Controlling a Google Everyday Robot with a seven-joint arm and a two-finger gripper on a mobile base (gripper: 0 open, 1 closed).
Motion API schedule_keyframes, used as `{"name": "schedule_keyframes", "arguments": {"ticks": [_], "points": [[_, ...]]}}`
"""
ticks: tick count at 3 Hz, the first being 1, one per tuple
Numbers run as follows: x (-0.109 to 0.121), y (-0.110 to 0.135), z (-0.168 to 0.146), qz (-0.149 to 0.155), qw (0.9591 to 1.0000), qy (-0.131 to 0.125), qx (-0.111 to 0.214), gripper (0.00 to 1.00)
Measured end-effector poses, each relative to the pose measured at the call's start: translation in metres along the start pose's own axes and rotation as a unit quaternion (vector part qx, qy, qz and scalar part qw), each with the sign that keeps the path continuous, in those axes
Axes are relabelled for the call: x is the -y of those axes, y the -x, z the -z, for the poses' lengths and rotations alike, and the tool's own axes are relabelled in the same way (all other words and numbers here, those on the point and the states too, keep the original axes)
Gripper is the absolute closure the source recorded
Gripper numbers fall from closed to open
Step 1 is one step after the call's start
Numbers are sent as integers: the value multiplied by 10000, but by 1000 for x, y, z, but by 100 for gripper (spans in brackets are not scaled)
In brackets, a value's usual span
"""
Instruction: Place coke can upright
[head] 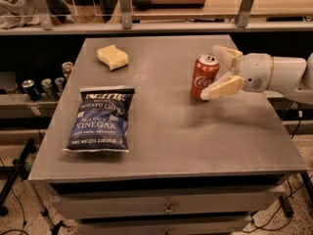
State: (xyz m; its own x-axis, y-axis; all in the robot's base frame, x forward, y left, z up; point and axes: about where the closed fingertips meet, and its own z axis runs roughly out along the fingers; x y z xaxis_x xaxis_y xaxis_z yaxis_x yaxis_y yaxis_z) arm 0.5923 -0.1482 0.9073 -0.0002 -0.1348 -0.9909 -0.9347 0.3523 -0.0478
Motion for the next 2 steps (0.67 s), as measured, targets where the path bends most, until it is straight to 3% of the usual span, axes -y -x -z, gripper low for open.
{"name": "schedule_keyframes", "arguments": {"ticks": [2], "points": [[13,1,17,182,9981,166,-560,0]]}}
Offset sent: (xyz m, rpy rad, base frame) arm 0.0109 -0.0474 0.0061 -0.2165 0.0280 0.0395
